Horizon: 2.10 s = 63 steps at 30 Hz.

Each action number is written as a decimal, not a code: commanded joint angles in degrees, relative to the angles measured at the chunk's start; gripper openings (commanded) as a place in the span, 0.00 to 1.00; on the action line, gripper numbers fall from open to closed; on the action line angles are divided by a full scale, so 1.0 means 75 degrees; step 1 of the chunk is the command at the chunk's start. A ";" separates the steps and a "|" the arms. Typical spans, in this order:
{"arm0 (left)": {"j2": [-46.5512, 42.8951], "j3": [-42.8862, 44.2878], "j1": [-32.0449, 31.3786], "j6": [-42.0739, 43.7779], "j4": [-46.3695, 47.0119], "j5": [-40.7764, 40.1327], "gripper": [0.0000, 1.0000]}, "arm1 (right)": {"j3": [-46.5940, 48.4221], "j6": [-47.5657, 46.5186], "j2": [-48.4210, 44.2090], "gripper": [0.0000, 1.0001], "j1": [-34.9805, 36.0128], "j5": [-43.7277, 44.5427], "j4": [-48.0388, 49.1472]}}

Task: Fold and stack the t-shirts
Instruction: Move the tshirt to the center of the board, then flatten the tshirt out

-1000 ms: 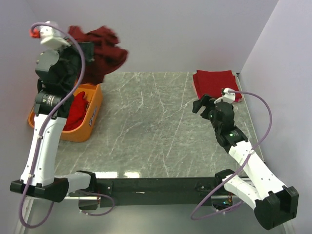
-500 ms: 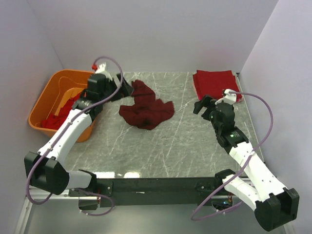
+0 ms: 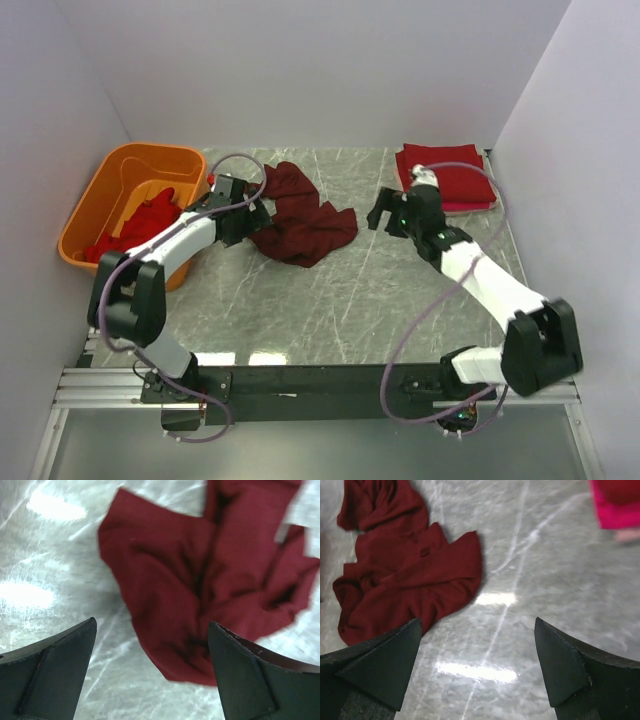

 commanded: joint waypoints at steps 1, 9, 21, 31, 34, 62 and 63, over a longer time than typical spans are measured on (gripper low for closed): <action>0.0298 0.0113 0.0085 -0.0450 -0.0075 -0.0341 0.97 | 0.1203 -0.0582 0.0916 0.99 0.0264 -0.0317 0.0130; 0.1189 0.0405 0.0249 -0.0837 0.0205 -0.0447 0.91 | 0.3784 -0.1590 0.4092 1.00 0.0991 -0.0505 -0.0879; 0.2631 0.1414 0.0390 -0.0732 -0.0123 -0.0529 0.58 | 0.7709 -0.2412 0.7433 0.96 0.1553 -0.0320 -0.2776; 0.2446 0.1192 0.0390 -0.0287 0.0404 -0.0353 0.01 | 0.7899 -0.1943 0.7939 0.58 0.1554 0.0829 -0.3071; 0.1977 0.0841 0.0390 -0.0111 0.0697 -0.0364 0.01 | 0.7735 -0.1826 0.7811 0.16 0.1530 0.1134 -0.2849; -0.5547 0.0955 0.0074 0.0709 0.2315 -0.0554 0.01 | 0.4756 -0.1966 -0.1176 0.00 0.1530 0.0469 -0.1641; -0.5722 0.1096 0.0074 0.0767 0.2327 -0.0448 0.01 | 0.4851 -0.2036 -0.1561 0.00 0.1530 -0.0008 -0.1583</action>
